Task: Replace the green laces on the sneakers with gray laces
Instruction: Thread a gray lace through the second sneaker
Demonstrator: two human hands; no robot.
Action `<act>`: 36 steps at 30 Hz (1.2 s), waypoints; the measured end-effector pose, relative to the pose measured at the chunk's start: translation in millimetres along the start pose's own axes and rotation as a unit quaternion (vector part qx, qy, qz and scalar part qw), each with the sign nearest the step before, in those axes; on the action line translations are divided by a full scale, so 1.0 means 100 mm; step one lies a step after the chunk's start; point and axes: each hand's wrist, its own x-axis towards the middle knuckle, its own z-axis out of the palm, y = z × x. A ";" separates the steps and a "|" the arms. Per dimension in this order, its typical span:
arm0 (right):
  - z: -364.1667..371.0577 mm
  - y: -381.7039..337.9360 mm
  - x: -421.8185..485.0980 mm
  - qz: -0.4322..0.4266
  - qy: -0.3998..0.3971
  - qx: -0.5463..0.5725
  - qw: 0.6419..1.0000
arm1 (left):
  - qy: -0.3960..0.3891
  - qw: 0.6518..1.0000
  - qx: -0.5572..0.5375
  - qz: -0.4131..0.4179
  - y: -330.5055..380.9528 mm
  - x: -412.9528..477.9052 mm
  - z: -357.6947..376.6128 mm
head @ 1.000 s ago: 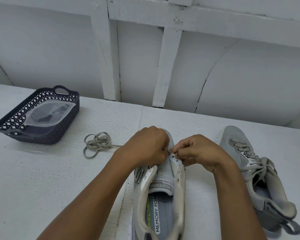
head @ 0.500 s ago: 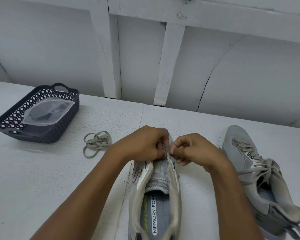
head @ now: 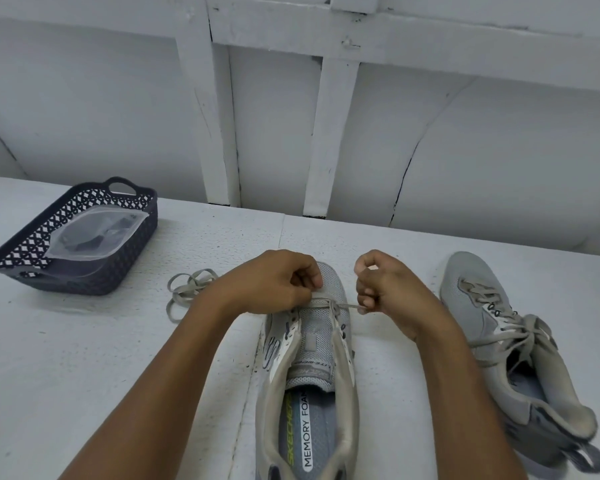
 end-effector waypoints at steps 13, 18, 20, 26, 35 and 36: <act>-0.14 -0.11 -0.12 -0.085 -0.081 0.029 0.993 | 0.016 0.999 0.035 -0.026 0.04 0.00 -0.03; -0.06 -0.13 -0.10 -0.021 -0.020 0.180 0.983 | 0.019 0.999 0.003 -0.042 0.03 0.02 -0.04; -0.04 -0.07 -0.06 -0.014 0.014 0.036 0.999 | 0.016 0.999 -0.004 -0.045 0.03 0.02 -0.04; -0.04 -0.07 -0.14 -0.040 -0.083 -0.247 0.965 | 0.016 0.999 -0.004 -0.039 0.03 0.02 -0.05; 0.01 -0.13 -0.07 -0.030 0.000 0.158 0.987 | 0.027 0.998 -0.017 -0.051 0.00 0.02 -0.06; 0.01 -0.11 -0.06 -0.023 0.019 0.133 0.991 | 0.027 0.998 -0.019 -0.052 0.01 0.03 -0.06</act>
